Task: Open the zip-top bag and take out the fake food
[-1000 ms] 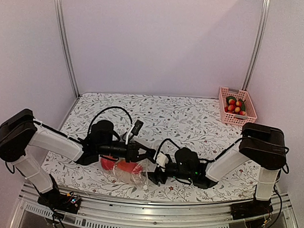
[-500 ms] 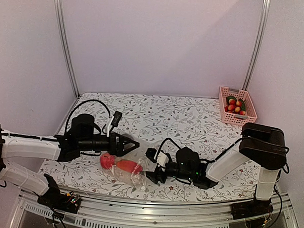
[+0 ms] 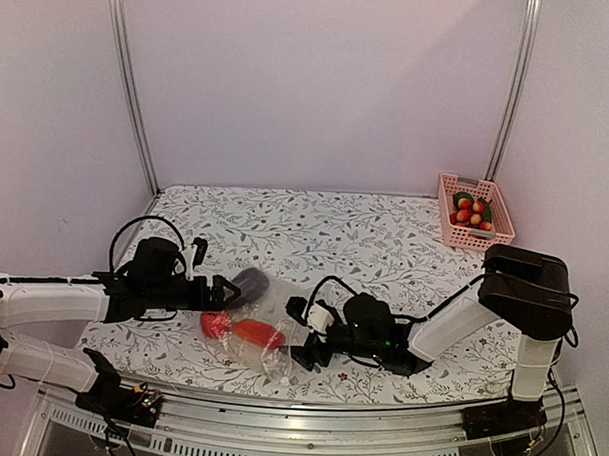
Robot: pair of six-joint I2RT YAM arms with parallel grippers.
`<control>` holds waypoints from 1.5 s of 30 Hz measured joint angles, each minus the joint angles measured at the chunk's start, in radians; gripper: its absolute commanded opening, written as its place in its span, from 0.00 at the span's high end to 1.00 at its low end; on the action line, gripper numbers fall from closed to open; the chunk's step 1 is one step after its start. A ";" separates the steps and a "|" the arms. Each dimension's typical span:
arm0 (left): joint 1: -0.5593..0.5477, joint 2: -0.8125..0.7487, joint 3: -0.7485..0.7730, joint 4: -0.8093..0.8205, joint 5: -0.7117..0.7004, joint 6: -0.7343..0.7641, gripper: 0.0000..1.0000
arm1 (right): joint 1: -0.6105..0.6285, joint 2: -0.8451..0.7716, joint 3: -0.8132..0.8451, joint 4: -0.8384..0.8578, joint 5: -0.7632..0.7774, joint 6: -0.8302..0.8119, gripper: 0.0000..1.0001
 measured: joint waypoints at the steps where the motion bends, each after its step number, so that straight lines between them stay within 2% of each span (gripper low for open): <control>1: 0.000 0.008 -0.002 -0.005 -0.003 -0.002 0.05 | 0.000 0.002 0.008 -0.010 0.001 0.000 0.09; 4: 0.000 0.042 -0.004 -0.010 -0.008 -0.009 0.19 | 0.000 0.016 0.040 -0.034 0.003 0.003 0.04; 13: 0.004 0.145 0.000 0.010 0.016 0.010 0.69 | 0.000 0.080 0.126 -0.129 0.008 0.002 0.04; 16: 0.003 0.158 0.002 0.030 0.039 0.019 0.79 | 0.000 0.093 0.151 -0.158 0.021 0.002 0.05; 21: 0.001 0.164 0.002 0.066 0.070 0.018 0.88 | 0.000 0.124 0.208 -0.200 0.048 0.002 0.08; 24: -0.003 0.164 0.002 0.085 0.086 0.016 0.93 | 0.000 0.142 0.235 -0.227 0.051 -0.002 0.15; 26: -0.003 0.164 0.002 0.099 0.097 0.014 0.95 | 0.000 0.150 0.245 -0.240 0.050 -0.006 0.23; 29: -0.003 0.169 0.002 0.119 0.106 0.011 0.99 | 0.000 0.159 0.254 -0.259 0.042 -0.016 0.39; 35: -0.003 0.189 0.002 0.143 0.099 -0.002 1.00 | 0.000 0.161 0.256 -0.278 0.010 -0.034 0.59; 45: -0.001 0.198 0.002 0.156 0.029 -0.048 1.00 | 0.000 0.092 0.170 -0.288 0.003 -0.005 0.70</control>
